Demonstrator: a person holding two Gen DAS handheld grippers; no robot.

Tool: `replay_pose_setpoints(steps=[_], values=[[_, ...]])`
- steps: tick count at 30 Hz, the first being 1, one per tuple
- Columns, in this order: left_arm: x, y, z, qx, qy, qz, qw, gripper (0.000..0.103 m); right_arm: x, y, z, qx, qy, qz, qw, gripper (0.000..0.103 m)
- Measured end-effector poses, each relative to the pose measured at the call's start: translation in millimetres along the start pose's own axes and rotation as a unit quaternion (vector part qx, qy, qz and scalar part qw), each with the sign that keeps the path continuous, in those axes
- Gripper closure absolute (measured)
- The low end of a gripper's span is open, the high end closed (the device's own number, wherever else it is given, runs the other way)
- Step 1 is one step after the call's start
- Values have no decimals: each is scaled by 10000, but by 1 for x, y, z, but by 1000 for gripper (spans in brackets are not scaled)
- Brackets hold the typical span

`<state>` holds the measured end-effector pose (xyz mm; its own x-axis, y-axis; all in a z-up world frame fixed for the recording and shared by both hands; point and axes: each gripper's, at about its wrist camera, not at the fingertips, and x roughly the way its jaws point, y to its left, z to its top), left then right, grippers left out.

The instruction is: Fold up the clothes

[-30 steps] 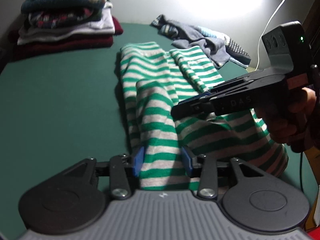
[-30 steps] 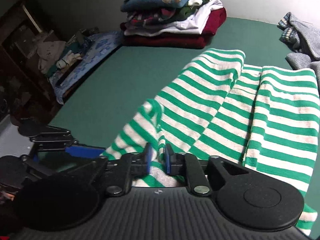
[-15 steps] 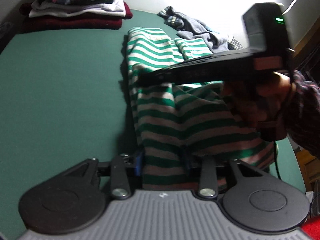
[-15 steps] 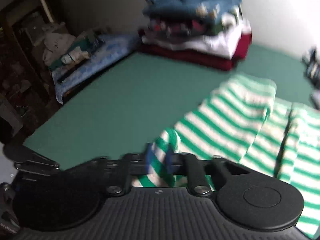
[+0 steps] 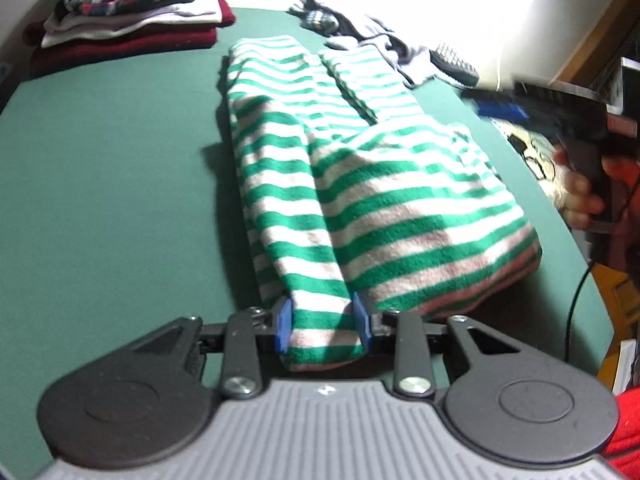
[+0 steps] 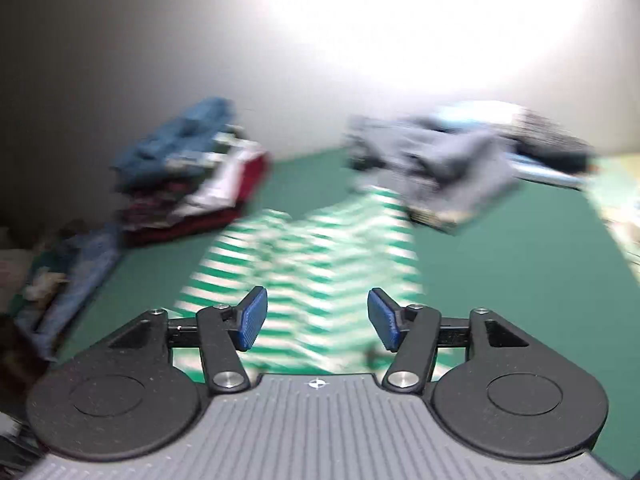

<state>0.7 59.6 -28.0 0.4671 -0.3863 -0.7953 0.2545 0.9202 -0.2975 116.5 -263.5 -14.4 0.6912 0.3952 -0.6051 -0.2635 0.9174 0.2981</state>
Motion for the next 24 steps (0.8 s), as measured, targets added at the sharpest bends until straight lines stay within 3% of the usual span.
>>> replay_pose_setpoints(steps=[4,6,8,13,16,18,22,24], values=[[2,-2,1,130,183,26,9997,71,-1,-16,-18,-118,151,-179,9997,51],[3,-2,2,197,254,51,9995,70,12,-13,-22,-176,190,-112,9996,70],[0,-1,7,248,247,107,9993,67,30,-5,-26,-200,284,-232,9991,79],[-29,1,23,594,-232,645,9959,67,31,4,-23,-534,81,-445,9975,77],[-43,1,44,625,-700,716,9930,67,-2,6,-14,-548,-270,-208,9979,73],[-41,-5,58,624,-965,532,9920,65,-14,13,-12,-649,-187,165,9976,77],[0,-25,75,892,-870,251,9919,64,-14,38,-16,-1167,316,1162,9858,82],[26,-24,81,914,-720,460,9921,61,0,53,-23,-1586,564,1366,9762,85]])
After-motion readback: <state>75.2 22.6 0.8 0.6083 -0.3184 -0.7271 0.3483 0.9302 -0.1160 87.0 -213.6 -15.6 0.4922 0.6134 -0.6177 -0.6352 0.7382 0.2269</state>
